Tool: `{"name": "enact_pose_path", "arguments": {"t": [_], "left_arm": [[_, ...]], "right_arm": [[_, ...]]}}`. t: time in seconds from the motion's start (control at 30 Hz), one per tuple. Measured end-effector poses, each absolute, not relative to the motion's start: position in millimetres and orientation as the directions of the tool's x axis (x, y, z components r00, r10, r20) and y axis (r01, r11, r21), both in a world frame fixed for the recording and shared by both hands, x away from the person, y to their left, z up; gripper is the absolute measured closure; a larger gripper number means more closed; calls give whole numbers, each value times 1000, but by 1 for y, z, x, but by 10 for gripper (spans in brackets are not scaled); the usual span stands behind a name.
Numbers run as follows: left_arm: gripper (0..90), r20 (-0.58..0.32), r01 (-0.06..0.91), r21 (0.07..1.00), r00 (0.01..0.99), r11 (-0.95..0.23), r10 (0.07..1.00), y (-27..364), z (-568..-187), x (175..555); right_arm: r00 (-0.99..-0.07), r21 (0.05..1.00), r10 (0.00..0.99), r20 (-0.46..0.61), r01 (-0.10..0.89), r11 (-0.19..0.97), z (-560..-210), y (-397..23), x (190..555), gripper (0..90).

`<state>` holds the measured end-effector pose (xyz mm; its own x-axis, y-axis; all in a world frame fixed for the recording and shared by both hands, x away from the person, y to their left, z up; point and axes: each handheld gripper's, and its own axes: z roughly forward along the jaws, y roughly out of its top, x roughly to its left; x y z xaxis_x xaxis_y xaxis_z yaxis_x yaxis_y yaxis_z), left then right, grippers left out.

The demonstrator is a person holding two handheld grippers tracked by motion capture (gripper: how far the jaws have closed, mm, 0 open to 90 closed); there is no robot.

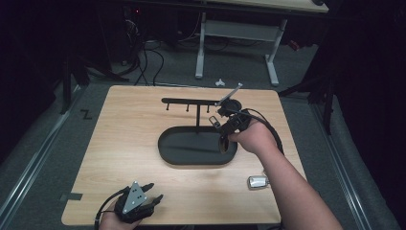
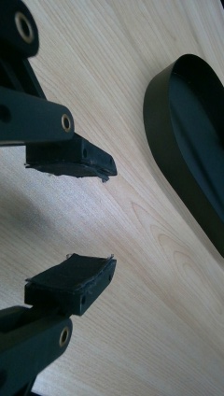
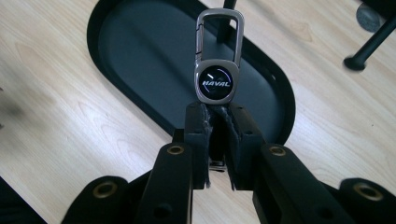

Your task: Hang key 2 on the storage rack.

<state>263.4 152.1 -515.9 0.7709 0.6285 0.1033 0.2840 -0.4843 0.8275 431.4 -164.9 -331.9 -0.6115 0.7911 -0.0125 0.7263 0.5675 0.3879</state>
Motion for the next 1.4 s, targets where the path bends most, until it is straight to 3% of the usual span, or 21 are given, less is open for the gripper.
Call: {"name": "enact_pose_path", "arguments": {"t": [0.73,1.4], "left_arm": [[490,96,289,821,779,-492,619,152,-517,264],[490,104,283,818,784,-501,613,151,-518,264]], "right_arm": [[-606,411,795,-34,716,564,-321,-149,451,805],[-562,402,825,-51,745,532,-348,-145,474,802]]}}
